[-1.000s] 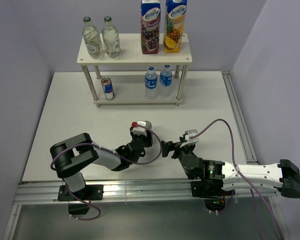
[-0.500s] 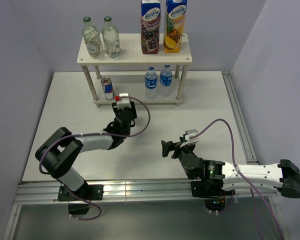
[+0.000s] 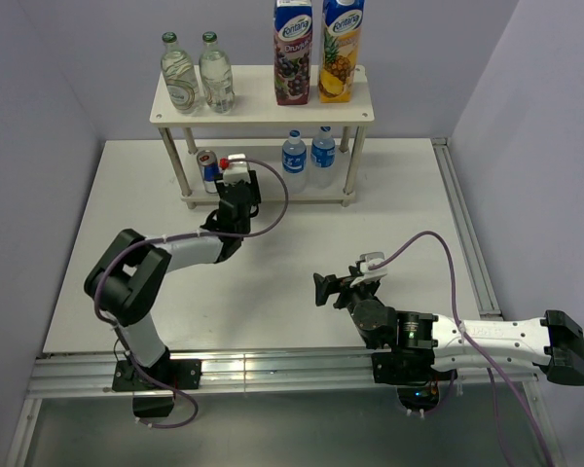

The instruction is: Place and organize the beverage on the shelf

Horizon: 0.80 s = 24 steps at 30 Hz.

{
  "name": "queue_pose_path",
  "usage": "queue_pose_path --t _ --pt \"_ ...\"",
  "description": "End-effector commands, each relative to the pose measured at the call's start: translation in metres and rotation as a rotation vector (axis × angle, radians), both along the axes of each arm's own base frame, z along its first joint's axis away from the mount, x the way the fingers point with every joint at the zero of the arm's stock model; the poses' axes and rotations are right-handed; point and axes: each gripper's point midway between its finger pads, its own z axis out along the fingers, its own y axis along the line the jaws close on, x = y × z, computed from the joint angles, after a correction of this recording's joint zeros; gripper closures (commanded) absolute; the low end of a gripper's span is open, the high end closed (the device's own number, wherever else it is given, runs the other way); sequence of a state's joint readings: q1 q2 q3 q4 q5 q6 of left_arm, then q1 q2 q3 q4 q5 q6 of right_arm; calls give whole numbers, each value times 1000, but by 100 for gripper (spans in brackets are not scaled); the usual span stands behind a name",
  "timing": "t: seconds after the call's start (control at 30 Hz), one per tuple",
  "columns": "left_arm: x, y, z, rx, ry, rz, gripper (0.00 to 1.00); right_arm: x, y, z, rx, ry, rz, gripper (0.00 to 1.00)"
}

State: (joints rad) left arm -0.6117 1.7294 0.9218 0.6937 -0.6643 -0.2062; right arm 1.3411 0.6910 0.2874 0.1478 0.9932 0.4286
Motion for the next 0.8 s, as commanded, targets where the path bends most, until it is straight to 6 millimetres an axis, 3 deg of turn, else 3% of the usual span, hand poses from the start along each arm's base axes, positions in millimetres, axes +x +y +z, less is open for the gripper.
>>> queue_pose_path --t 0.0,0.43,0.5,0.57,0.6,0.77 --pt "24 -9 38 -59 -109 0 100 3 2 12 48 -15 -11 0" --pt "55 -6 35 -49 -118 48 98 3 4 10 35 -12 -8 0" --pt "59 -4 32 -54 -109 55 84 3 4 10 35 -12 -6 0" --pt "60 -1 30 -56 -107 68 60 3 4 10 38 -13 -6 0" --pt "59 0 30 -58 -109 66 41 3 4 11 42 -13 -5 0" --pt "54 2 29 -66 -99 64 4 3 5 10 38 -12 -5 0"
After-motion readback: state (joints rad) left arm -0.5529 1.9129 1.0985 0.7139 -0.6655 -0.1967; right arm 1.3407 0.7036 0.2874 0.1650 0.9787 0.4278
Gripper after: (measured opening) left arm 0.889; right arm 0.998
